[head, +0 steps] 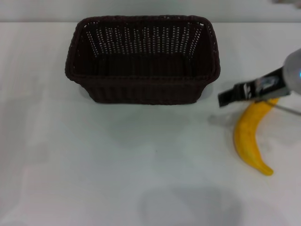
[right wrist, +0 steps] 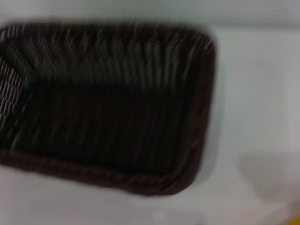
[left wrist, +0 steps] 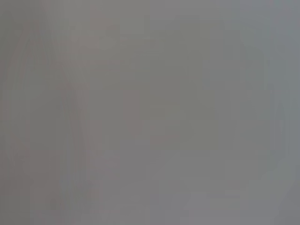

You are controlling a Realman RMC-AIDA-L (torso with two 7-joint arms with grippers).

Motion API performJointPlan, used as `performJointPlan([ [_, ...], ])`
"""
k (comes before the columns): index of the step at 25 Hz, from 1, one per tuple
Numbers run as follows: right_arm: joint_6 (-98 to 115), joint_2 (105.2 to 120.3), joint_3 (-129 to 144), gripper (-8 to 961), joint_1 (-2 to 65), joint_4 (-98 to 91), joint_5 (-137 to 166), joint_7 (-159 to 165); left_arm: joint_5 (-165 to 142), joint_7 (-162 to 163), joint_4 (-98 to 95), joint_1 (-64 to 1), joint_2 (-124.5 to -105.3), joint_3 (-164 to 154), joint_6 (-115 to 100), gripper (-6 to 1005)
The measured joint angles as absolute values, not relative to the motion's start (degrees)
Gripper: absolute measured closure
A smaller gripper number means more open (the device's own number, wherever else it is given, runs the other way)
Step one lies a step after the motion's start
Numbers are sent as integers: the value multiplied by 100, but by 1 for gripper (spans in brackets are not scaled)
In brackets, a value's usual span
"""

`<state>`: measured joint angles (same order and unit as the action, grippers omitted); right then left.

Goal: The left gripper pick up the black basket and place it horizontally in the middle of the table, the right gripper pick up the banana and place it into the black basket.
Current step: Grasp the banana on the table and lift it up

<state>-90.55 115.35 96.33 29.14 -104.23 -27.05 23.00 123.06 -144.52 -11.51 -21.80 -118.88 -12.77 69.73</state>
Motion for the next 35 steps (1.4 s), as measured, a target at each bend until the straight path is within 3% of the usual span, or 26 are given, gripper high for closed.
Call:
performJointPlan([
  [35, -8565, 11564, 10401, 167, 3421, -8323, -2394, 2728, 12313, -14458, -1081, -2422, -11892, -1283, 6917, 126],
])
